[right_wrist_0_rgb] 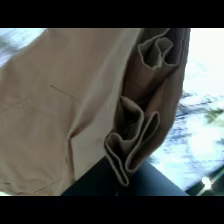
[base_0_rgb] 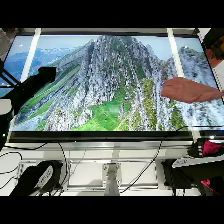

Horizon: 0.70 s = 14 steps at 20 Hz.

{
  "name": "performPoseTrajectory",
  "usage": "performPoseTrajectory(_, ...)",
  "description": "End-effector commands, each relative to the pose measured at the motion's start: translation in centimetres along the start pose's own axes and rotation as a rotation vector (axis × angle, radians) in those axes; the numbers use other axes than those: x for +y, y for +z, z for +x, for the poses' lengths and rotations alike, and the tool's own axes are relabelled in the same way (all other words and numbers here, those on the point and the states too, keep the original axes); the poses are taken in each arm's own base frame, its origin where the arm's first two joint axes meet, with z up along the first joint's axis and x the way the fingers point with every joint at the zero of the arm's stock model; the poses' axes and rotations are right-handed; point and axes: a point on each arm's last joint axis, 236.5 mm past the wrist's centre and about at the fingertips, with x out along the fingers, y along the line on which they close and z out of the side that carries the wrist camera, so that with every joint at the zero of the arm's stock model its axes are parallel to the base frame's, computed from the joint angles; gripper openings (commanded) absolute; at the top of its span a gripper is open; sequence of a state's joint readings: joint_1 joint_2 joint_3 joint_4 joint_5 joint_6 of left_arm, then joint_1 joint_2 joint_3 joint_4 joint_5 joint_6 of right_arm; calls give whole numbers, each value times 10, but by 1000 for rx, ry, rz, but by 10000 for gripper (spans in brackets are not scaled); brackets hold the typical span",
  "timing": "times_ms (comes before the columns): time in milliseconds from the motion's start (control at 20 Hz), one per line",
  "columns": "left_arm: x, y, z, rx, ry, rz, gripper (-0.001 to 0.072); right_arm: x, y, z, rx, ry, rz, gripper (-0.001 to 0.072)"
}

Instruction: Fold the clothes and pants, and hang the long-sleeved shirts on hangers.

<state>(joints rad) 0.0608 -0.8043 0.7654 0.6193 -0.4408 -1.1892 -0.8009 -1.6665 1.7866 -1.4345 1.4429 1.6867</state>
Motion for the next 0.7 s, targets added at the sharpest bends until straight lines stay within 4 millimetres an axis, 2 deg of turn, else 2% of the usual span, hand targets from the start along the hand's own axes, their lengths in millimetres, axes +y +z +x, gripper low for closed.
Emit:
performPoseTrajectory(0, 1, 0, 1, 1, 2, -1, 661, -87, 0, -13, 7, -163, 66, 3)
performPoseTrajectory(150, 1, 0, 1, 1, 2, -1, 661, -111, -19, -10, 95, -195, 115, 8)
performPoseTrajectory(200, 1, 0, 1, 1, 2, -1, 661, -113, -24, -10, 115, -197, 134, 63)
performPoseTrajectory(300, 1, 0, 1, 1, 2, -1, 661, -110, -22, -15, 105, -192, 178, 533)
performPoseTrajectory(350, 1, 0, 1, 1, 2, -1, 661, -103, -14, -20, 76, -172, 177, 551)
performPoseTrajectory(450, 1, 0, 1, 1, 2, -1, 661, -74, 15, -42, -35, -72, 157, 551)
performPoseTrajectory(500, 1, 0, 1, 1, 2, -1, 661, -45, 35, -59, -115, 31, 141, 547)
performPoseTrajectory(550, 1, 0, 1, 1, 2, -1, 661, -8, 54, -81, -199, 168, 121, 544)
performPoseTrajectory(600, 1, 0, 1, 1, 2, -1, 661, 39, 70, -111, -277, 351, 98, 488)
performPoseTrajectory(650, 1, 0, 1, 1, 2, -1, 661, 83, 77, -141, -327, 537, 82, 258)
